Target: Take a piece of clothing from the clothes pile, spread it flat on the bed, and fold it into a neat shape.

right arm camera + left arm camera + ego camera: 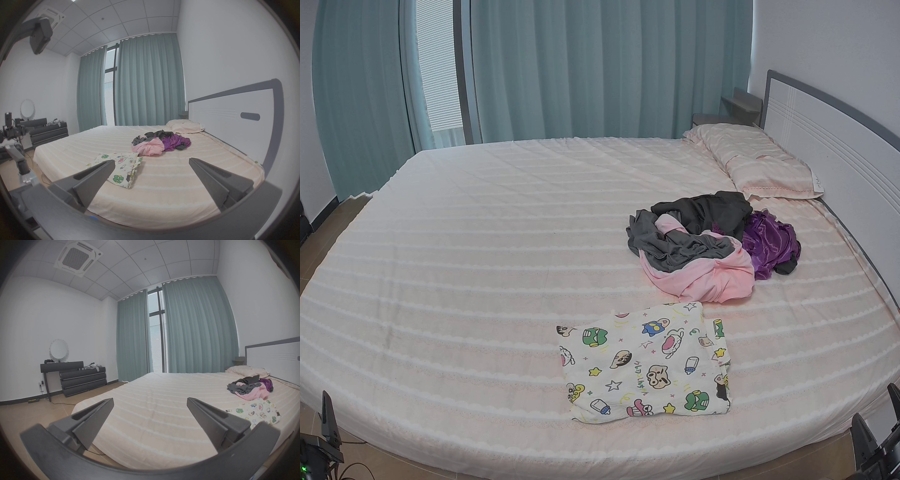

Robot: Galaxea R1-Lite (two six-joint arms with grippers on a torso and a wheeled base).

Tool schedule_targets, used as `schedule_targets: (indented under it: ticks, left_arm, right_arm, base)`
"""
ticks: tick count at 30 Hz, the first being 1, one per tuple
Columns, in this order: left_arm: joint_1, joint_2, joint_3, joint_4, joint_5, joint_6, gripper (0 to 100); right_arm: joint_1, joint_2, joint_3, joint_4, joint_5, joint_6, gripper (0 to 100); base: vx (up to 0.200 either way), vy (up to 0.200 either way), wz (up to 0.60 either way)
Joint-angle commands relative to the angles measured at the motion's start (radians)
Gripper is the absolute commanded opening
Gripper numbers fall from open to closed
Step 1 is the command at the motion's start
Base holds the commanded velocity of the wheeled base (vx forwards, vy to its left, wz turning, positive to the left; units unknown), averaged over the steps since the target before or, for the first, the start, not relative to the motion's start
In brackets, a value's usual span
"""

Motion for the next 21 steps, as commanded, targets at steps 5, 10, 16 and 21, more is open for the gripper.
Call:
schedule_targets:
  ticks: [5, 10, 16, 21]
  left_arm:
    - [-0.001, -0.009, 0.017, 0.0, -0.156, 0.002, 100]
    - [-0.001, -0.009, 0.017, 0.003, -0.274, 0.004, 100]
    - [-0.001, -0.008, 0.017, 0.009, -0.277, -0.01, 100]
    - [-0.001, -0.009, 0.017, 0.009, -0.237, 0.007, 100]
  right_arm:
    - [0.002, -0.013, -0.004, 0.007, 0.021, 0.028, 100]
    - [0.002, -0.013, -0.004, 0.008, 0.026, 0.03, 100]
    - [0.002, -0.011, -0.006, 0.013, 0.042, 0.012, 100]
    - [0.001, -0.011, -0.006, 0.015, 0.055, 0.004, 100]
  base:
    - [0.0, 0.0, 0.0]
    - [0.0, 0.0, 0.0]
    - [0.0, 0.0, 0.0]
    - [0.0, 0.0, 0.0]
